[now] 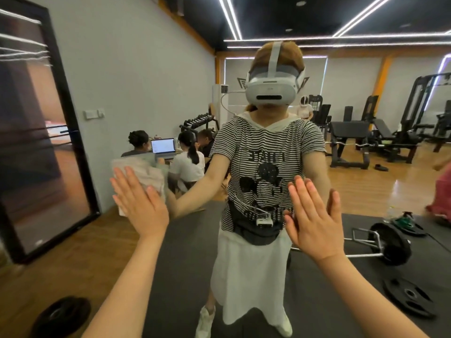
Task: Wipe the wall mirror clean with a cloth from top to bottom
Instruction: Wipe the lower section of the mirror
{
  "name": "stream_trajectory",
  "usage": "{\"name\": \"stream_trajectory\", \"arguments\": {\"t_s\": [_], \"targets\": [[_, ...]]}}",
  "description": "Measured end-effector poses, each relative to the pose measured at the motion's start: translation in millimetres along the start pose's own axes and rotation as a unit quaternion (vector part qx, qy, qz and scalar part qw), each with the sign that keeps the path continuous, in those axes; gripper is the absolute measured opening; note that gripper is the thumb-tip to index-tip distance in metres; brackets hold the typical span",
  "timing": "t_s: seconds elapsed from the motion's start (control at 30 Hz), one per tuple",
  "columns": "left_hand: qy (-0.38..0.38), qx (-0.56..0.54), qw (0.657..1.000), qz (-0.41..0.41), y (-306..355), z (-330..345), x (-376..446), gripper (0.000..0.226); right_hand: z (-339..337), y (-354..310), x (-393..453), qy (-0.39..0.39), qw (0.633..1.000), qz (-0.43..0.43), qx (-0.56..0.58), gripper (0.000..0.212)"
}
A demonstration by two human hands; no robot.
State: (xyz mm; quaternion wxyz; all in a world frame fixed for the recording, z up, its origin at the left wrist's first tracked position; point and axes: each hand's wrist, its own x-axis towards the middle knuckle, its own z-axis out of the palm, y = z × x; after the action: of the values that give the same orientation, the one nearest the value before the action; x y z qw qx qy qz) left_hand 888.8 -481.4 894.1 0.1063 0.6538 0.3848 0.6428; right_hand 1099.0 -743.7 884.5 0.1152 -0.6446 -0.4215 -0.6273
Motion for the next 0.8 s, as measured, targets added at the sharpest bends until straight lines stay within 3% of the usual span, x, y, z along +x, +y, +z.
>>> {"name": "stream_trajectory", "arguments": {"t_s": [0.13,0.2,0.37,0.53,0.7,0.8], "targets": [[0.045,-0.030,0.993,-0.102,35.6,12.6,-12.2,0.066,0.9,-2.0,0.3,0.004,1.000,-0.002,-0.002,0.065],[0.029,-0.028,0.994,-0.100,56.0,19.3,-29.2,0.065,1.8,-2.4,-0.1,0.003,1.000,-0.003,-0.003,0.064],[-0.030,-0.008,0.999,0.044,83.8,36.0,-85.9,0.060,2.9,-0.7,-1.6,0.000,1.000,-0.004,0.005,0.064],[-0.060,0.045,0.986,0.149,46.1,22.2,-66.5,0.061,2.2,1.4,-1.3,0.004,1.000,-0.008,0.008,0.063],[-0.013,-0.016,0.998,-0.051,35.0,10.5,-28.1,0.066,1.7,0.8,-0.9,0.011,1.000,-0.005,0.012,0.063],[0.015,-0.039,0.992,-0.115,59.2,18.1,-32.7,0.067,1.9,-0.6,-1.1,0.015,1.000,-0.001,0.011,0.062]]}}
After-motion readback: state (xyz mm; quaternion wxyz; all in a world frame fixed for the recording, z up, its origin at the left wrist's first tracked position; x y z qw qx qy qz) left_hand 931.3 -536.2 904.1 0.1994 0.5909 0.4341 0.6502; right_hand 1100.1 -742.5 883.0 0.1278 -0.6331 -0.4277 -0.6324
